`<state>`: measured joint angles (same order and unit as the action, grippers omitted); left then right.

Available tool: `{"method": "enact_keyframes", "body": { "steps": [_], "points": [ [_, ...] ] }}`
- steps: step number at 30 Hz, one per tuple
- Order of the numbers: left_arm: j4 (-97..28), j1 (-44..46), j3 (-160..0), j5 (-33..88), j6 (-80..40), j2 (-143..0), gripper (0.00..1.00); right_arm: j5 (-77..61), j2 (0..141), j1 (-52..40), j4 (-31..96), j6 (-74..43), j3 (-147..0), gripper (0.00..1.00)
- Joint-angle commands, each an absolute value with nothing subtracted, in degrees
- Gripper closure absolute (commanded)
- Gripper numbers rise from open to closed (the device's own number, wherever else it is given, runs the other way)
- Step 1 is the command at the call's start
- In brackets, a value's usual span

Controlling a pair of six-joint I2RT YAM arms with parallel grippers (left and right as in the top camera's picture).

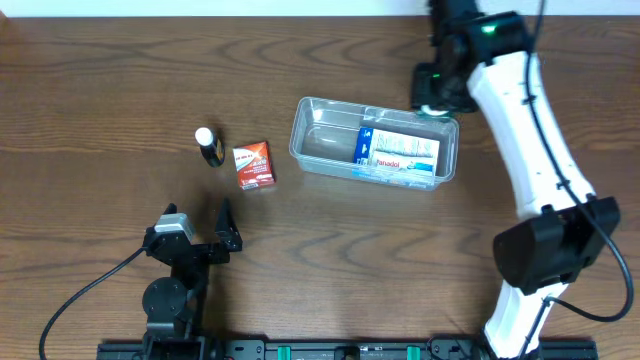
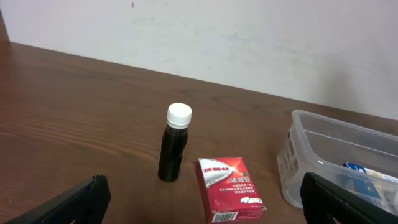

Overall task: Pack container
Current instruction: 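Lift the Zam-Buk box and carry it over the container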

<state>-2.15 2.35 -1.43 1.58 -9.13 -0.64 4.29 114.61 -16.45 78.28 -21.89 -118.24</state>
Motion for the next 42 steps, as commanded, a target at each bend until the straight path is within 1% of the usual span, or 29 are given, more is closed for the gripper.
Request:
{"method": "enact_keyframes", "body": {
  "steps": [1, 10, 16, 26, 42],
  "points": [
    [-3.99, 2.33, -0.23, 1.52, -8.58, -0.60, 0.02, 6.46, 114.76, -18.92, 76.62, -28.03, -116.68, 0.49],
    [-3.99, 2.33, -0.23, 1.52, -8.60, -0.60, 0.02, 7.11, 114.76, -20.12, 68.71, -29.12, -106.24, 0.51],
    [-3.99, 2.33, -0.23, 1.50, -8.60, -0.60, 0.02, 7.81, 114.76, -20.25, 64.79, -30.55, -100.64, 0.57],
    [-3.99, 2.33, -0.23, 1.50, -8.60, -0.60, 0.02, 9.04, 114.76, -20.64, 59.22, -31.90, -91.94, 0.54],
    [-3.99, 2.33, -0.23, 1.50, -8.60, -0.60, 0.02, 14.17, 114.76, -20.64, 56.51, -31.90, -91.00, 0.52]
  ]
}}
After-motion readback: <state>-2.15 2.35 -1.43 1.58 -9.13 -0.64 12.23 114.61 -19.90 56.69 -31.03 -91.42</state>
